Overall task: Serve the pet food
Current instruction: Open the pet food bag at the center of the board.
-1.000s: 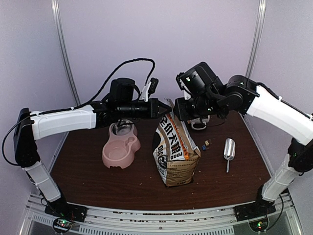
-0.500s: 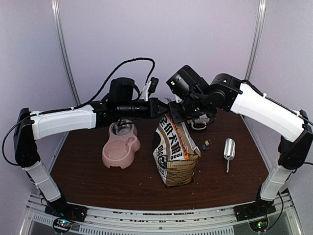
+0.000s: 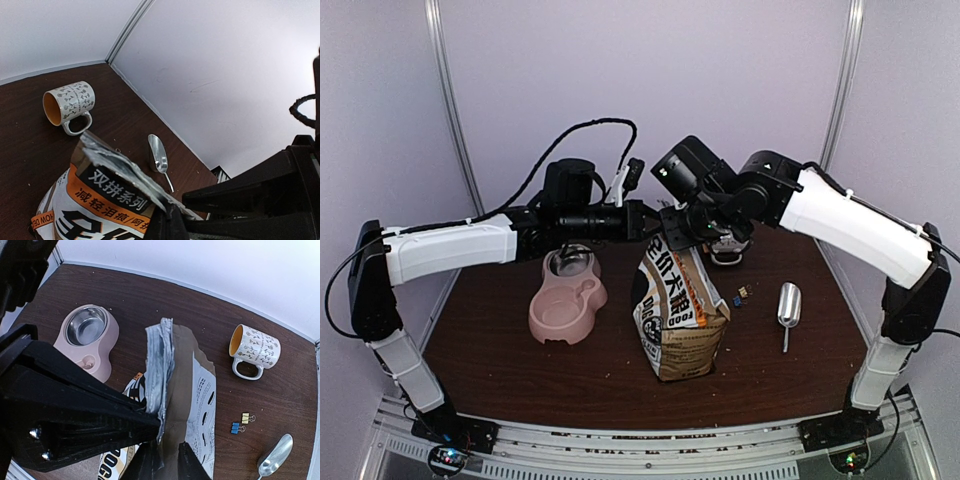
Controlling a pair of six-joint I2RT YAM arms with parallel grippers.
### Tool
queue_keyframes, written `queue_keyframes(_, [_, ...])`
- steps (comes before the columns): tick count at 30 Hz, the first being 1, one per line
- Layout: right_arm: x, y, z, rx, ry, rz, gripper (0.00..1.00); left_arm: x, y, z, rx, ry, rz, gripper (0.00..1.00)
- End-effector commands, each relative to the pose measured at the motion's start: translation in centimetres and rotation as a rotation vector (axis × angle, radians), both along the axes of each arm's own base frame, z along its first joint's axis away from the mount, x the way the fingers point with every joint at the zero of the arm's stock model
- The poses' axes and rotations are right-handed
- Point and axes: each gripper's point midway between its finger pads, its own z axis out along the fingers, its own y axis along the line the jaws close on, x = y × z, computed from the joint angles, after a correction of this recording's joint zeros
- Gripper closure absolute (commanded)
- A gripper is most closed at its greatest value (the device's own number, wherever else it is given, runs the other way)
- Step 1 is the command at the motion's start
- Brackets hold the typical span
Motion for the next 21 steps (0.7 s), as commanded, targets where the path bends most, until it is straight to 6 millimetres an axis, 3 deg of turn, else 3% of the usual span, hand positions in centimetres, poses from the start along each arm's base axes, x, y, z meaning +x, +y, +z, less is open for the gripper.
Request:
queue_keyframes(1, [1.1, -0.7, 0.0, -0.047, -0.035, -0.043, 0.81, -1.1, -0.6, 4.6, -0.128, -0.102, -0.071, 1.0])
queue_keyframes(6, [1.6, -1.6, -0.8, -0.117, -0.052, -0.085, 0.91, -1.1, -0.7, 4.8, -0.136, -0.104, -0.07, 1.0])
queue_keyframes(8, [1.7, -2.3, -0.9, -0.151, -0.064, -0.108, 1.0, -1.0, -0.6, 4.7, -0.134, -0.104, -0.063, 1.0])
queue_keyframes(21, [2.4, -6.2, 0.6, -0.327, -0.178, -0.239, 1.0, 1.1, -0.5, 2.5, -0.065, -0.051, 0.038, 1.0])
